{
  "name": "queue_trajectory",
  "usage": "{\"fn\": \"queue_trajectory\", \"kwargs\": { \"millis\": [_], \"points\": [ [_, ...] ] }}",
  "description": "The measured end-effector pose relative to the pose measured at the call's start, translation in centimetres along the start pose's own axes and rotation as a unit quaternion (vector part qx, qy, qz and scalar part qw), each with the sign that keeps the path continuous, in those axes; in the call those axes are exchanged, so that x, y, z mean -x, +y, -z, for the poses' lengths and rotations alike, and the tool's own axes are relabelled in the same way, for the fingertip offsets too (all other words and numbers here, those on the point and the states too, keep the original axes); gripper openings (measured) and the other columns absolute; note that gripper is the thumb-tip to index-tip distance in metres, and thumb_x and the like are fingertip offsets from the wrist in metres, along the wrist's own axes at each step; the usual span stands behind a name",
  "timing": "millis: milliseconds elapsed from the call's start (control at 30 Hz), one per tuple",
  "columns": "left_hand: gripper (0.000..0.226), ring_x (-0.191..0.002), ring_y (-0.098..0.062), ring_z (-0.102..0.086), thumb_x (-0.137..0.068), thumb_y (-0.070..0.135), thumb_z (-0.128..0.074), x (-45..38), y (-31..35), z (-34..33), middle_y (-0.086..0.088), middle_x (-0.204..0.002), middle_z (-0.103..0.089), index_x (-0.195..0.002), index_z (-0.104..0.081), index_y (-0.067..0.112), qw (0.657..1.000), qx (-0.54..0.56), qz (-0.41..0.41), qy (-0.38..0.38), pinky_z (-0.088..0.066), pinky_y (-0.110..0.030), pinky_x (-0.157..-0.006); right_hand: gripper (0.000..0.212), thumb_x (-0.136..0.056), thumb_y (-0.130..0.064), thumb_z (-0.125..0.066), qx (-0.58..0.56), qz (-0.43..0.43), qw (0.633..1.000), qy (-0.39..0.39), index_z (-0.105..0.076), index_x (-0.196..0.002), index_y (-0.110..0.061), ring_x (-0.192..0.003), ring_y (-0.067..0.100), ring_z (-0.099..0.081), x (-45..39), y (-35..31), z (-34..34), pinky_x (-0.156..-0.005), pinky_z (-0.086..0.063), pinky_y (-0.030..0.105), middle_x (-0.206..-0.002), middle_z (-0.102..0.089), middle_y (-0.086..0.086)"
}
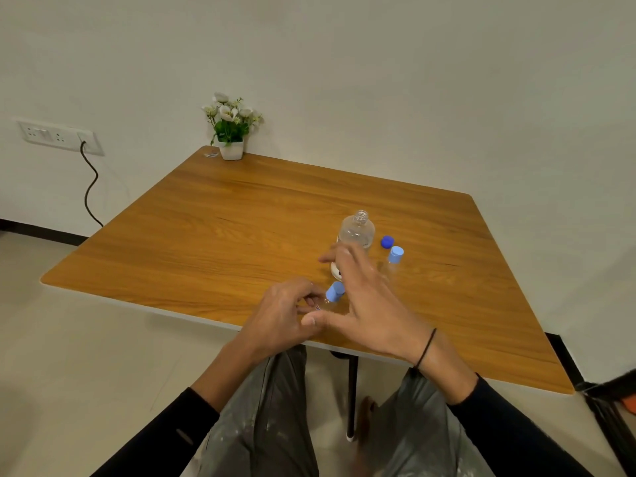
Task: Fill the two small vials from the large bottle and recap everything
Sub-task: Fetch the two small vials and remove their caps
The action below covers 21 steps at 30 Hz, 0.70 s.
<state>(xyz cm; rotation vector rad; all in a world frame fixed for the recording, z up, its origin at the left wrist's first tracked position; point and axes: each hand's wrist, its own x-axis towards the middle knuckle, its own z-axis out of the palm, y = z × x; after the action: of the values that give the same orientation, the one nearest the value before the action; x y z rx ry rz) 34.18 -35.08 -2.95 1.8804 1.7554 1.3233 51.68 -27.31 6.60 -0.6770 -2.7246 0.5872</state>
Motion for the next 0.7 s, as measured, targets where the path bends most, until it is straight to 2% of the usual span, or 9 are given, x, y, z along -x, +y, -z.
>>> {"fn": "queue_trajectory", "kwargs": {
  "millis": [67,133,200,267,367,400,433,567,700],
  "points": [
    [0.022,-0.081,-0.010,-0.067,-0.080,0.017,-0.078,0.0,0.2,-0.3,0.008,-0.088,-0.070,-0.101,-0.075,0.018,1.000,0.004,0.000,0.011,-0.058,-0.023,-0.067,0.061,-0.091,-0.066,-0.060,0.085,-0.016,0.996,0.036,-0.044,-0.138,-0.032,-0.112,0.013,-0.050,-0.2,-0.1,-0.1,-0.084,-0.049,0.030,-0.135,-0.040,-0.007],
    [0.020,-0.083,-0.014,-0.069,-0.081,0.014,-0.077,0.1,0.2,-0.6,0.003,-0.088,-0.069,-0.101,-0.075,0.017,1.000,0.024,0.006,0.014,-0.063,-0.025,-0.070,0.026,-0.101,-0.052,-0.055,0.163,-0.009,0.986,0.034,-0.053,-0.115,-0.030,-0.102,0.019,-0.058,-0.4,0.1,-0.2,-0.080,-0.051,0.042,-0.116,-0.051,-0.006],
    [0.023,-0.086,-0.014,-0.070,-0.083,0.017,-0.079,0.1,0.1,-0.7,0.003,-0.091,-0.069,-0.106,-0.075,0.018,0.999,0.030,0.009,0.010,-0.065,-0.027,-0.073,0.008,-0.103,-0.032,-0.058,0.155,0.004,0.988,0.012,-0.052,-0.099,-0.028,-0.093,0.024,-0.061,-0.5,0.5,-0.2,-0.075,-0.051,0.048,-0.101,-0.053,-0.006],
    [0.025,-0.087,-0.013,-0.070,-0.083,0.016,-0.081,0.2,-0.1,-0.7,0.003,-0.092,-0.069,-0.107,-0.075,0.017,0.999,0.041,0.018,0.011,-0.066,-0.027,-0.075,0.015,-0.100,-0.014,-0.061,0.110,0.032,0.993,0.017,-0.054,-0.099,-0.027,-0.091,0.022,-0.058,-0.5,1.2,-0.2,-0.075,-0.052,0.047,-0.101,-0.051,-0.006],
    [0.030,-0.092,-0.013,-0.071,-0.084,0.017,-0.083,0.2,-0.3,-0.7,0.005,-0.097,-0.072,-0.113,-0.077,0.015,0.998,0.043,0.036,0.014,-0.066,-0.027,-0.078,0.046,-0.096,0.007,-0.060,0.023,0.036,0.998,0.054,-0.064,-0.126,-0.027,-0.094,0.009,-0.055,0.0,2.1,0.2,-0.081,-0.054,0.026,-0.109,-0.048,-0.011],
    [0.031,-0.094,-0.013,-0.072,-0.085,0.017,-0.083,0.2,-0.3,-0.7,0.005,-0.098,-0.073,-0.115,-0.077,0.014,0.998,0.044,0.040,0.015,-0.066,-0.027,-0.079,0.053,-0.097,0.010,-0.058,-0.007,0.025,0.997,0.072,-0.064,-0.133,-0.028,-0.095,0.006,-0.056,0.2,2.5,0.4,-0.083,-0.055,0.024,-0.111,-0.047,-0.012],
    [0.031,-0.095,-0.013,-0.072,-0.085,0.017,-0.083,0.2,-0.4,-0.6,0.005,-0.099,-0.073,-0.115,-0.077,0.015,0.998,0.046,0.045,0.018,-0.066,-0.028,-0.079,0.051,-0.098,0.010,-0.058,-0.032,0.015,0.994,0.101,-0.066,-0.133,-0.026,-0.097,0.006,-0.057,0.5,3.0,0.5,-0.084,-0.058,0.027,-0.112,-0.047,-0.010],
    [0.031,-0.095,-0.012,-0.072,-0.085,0.016,-0.085,0.0,-0.6,-0.4,0.005,-0.098,-0.073,-0.115,-0.078,0.017,0.997,0.037,0.065,0.028,-0.067,-0.028,-0.079,0.016,-0.102,-0.011,-0.062,-0.075,-0.057,0.964,0.249,-0.072,-0.112,-0.017,-0.092,0.014,-0.067,2.4,6.7,0.4,-0.080,-0.061,0.035,-0.107,-0.055,-0.007],
    [0.029,-0.096,-0.011,-0.071,-0.085,0.016,-0.085,-0.5,-0.5,-0.5,0.006,-0.098,-0.073,-0.113,-0.077,0.017,0.996,0.037,0.080,0.025,-0.066,-0.027,-0.079,0.007,-0.096,-0.018,-0.073,-0.035,-0.173,0.941,0.290,-0.067,-0.094,-0.021,-0.088,0.016,-0.066,4.0,10.6,-0.8,-0.075,-0.055,0.031,-0.097,-0.066,-0.003]
  ]
}}
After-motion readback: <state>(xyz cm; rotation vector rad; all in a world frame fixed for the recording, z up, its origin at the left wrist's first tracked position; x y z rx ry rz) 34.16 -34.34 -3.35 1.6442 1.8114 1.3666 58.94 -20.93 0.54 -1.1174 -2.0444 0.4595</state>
